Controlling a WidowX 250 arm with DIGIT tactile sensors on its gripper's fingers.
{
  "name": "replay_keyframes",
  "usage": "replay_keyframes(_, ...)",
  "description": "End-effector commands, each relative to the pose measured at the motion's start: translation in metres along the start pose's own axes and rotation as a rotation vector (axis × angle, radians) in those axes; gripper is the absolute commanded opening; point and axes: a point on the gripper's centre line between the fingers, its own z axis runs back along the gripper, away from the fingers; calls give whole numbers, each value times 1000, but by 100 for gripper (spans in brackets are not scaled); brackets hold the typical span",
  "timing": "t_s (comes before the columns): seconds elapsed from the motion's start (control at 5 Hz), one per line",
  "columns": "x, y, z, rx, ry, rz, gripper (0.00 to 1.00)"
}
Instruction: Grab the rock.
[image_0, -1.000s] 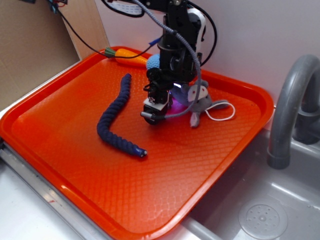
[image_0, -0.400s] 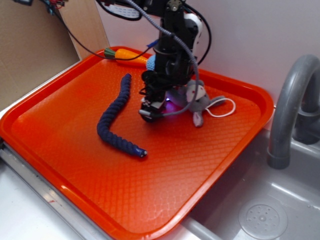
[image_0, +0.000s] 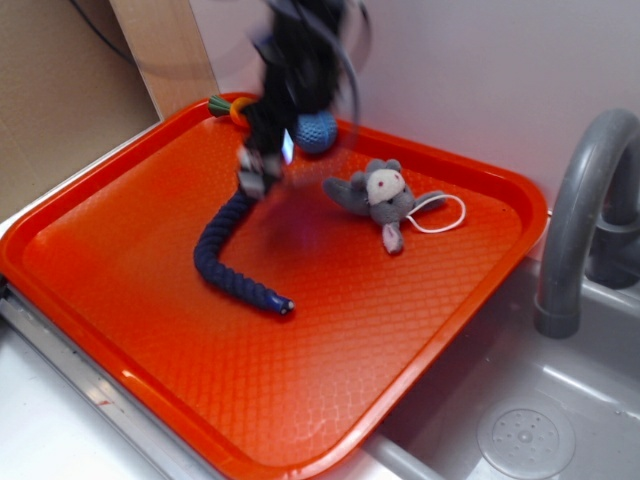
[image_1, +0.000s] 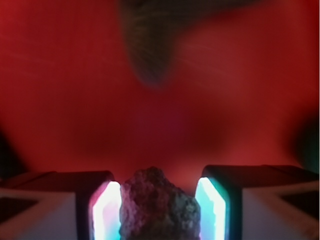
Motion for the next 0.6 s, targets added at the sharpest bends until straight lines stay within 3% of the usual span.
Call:
replay_keyframes(0.0, -92, -13, 88, -22, -162, 481, 0)
replay_keyframes(0.2, -117, -23, 100, -16, -204, 646, 0)
replay_keyframes(0.4, -123, -28, 99, -23, -258, 693, 0)
